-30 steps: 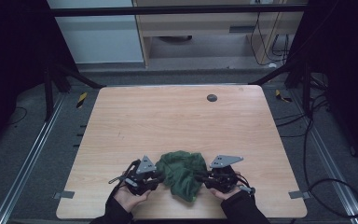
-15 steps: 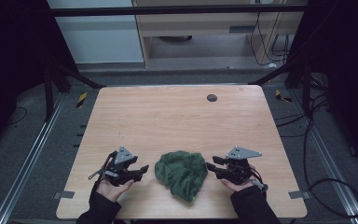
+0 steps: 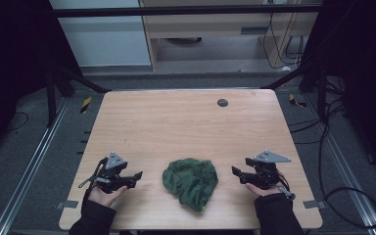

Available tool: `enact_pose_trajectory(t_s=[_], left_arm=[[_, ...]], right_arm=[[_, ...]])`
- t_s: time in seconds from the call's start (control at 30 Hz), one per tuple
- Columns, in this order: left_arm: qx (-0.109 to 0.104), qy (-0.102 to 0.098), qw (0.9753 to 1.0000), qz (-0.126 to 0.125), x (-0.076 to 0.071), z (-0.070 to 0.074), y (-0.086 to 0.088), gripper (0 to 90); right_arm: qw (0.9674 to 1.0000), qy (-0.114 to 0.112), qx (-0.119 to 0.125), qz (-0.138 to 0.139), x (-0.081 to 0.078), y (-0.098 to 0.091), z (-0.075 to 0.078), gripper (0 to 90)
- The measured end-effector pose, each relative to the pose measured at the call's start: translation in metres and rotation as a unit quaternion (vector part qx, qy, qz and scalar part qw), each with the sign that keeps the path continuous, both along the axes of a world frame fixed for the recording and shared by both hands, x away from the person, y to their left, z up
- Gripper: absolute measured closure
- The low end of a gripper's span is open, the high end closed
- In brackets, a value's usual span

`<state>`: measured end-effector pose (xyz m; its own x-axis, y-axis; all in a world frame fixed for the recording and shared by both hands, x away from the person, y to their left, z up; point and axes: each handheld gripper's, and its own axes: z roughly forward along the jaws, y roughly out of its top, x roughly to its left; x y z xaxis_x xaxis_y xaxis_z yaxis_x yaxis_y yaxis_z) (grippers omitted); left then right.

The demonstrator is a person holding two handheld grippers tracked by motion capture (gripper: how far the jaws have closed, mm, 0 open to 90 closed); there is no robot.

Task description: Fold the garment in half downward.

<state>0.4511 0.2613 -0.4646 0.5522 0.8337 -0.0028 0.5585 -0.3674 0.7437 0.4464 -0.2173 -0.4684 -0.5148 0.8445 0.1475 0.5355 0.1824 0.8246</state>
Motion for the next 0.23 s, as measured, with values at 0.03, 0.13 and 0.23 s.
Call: enact_pose_trajectory(t_s=[0.03,0.13,0.23], left_arm=[[-0.002,-0.001,1.0,0.004,0.001,0.0,0.004,25.9],[-0.006,0.0,0.9999,0.015,0.002,-0.002,0.014,25.1],[-0.005,-0.002,0.9997,0.025,0.005,-0.005,0.021,23.7]], right_arm=[[0.9999,0.005,-0.007,-0.012,0.002,-0.006,-0.002,28.2],[0.9997,0.011,-0.007,-0.021,0.003,-0.011,-0.004,25.9],[0.9993,0.012,-0.011,-0.034,0.004,-0.019,-0.007,24.0]])
